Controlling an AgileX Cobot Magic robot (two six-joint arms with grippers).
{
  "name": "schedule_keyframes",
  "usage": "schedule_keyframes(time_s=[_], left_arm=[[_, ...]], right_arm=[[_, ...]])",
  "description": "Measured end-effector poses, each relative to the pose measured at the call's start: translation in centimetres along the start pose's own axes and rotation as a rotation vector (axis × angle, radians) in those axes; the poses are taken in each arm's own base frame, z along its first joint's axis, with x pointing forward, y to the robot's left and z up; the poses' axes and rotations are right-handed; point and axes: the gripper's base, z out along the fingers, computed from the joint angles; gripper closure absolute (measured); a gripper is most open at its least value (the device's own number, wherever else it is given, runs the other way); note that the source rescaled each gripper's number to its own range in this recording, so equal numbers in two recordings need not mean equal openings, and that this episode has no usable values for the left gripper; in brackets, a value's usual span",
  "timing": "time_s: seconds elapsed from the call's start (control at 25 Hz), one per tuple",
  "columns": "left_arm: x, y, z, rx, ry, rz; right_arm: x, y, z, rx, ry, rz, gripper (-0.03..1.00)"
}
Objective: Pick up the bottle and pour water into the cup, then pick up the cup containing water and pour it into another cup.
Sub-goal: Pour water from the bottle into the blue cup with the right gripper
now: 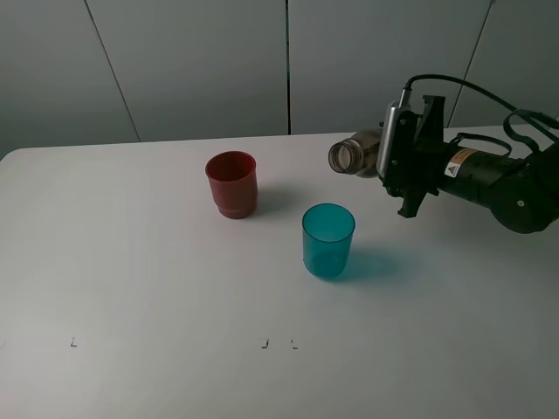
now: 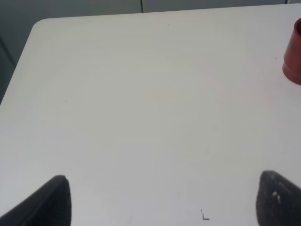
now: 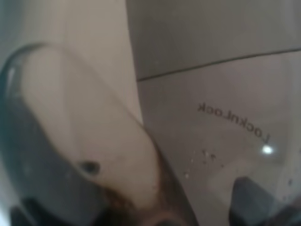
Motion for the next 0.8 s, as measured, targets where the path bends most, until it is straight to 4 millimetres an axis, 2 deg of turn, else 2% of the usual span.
schedule_keyframes(time_s=[0.52, 0.8], left_arm=[[0.00, 0.00, 0.00, 0.000, 0.000, 0.007], [0.00, 0.00, 0.00, 0.000, 0.000, 0.007]], right_arm=[[-0.46, 0.71, -0.21, -0.053, -0.052, -0.064, 0.96], [-0.46, 0.72, -0.21, -0.053, -0.055, -0.161, 0.97]])
